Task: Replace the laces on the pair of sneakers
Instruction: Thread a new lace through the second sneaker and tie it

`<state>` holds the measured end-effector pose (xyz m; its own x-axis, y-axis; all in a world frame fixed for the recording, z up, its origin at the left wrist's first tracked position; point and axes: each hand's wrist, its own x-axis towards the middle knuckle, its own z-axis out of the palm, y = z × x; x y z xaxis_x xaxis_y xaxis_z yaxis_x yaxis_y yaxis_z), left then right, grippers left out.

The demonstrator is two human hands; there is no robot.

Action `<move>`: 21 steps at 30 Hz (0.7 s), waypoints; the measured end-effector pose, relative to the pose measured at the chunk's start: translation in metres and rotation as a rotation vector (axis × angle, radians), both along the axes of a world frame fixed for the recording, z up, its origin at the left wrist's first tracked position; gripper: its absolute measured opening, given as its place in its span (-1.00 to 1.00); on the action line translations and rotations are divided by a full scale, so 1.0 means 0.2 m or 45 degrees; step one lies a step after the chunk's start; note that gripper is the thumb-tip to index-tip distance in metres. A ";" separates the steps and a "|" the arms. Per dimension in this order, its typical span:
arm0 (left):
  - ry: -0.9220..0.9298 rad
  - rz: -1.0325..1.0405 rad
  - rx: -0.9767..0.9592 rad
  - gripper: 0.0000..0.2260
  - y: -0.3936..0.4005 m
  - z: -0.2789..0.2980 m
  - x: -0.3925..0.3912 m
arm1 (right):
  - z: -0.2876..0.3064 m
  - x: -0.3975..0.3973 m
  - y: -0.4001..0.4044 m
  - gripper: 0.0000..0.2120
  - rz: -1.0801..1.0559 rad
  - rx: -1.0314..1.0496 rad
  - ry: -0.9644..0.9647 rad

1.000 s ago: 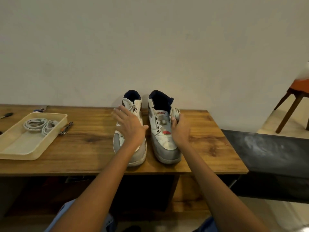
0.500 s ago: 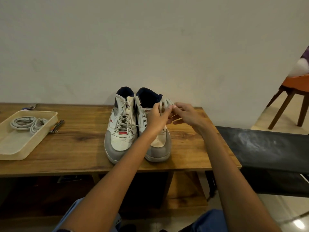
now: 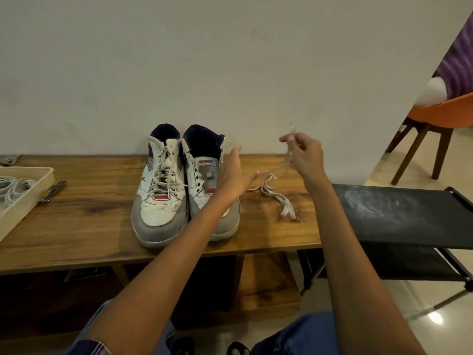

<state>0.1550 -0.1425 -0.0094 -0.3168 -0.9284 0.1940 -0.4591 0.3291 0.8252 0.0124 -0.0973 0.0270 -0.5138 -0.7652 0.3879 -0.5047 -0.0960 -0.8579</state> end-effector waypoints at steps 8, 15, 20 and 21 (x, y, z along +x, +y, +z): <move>0.436 -0.375 0.044 -0.80 0.02 0.11 0.08 | 0.17 0.12 0.05 -0.73 0.584 0.344 0.118; 0.616 -0.425 0.407 -0.72 -0.02 0.13 0.19 | 0.17 0.12 0.07 -0.80 0.757 0.503 0.134; 0.579 -0.566 0.441 -0.77 -0.03 0.17 0.22 | 0.18 0.13 0.08 -0.77 0.785 0.516 0.123; 0.531 -0.577 0.426 -0.82 -0.02 0.17 0.22 | 0.17 0.12 0.08 -0.76 0.758 0.476 0.101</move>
<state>0.1986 -0.1470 0.0245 -0.6482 -0.7534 0.1106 0.0404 0.1110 0.9930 0.0368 -0.0820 0.0615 0.0526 -0.9966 0.0633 -0.5204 -0.0814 -0.8500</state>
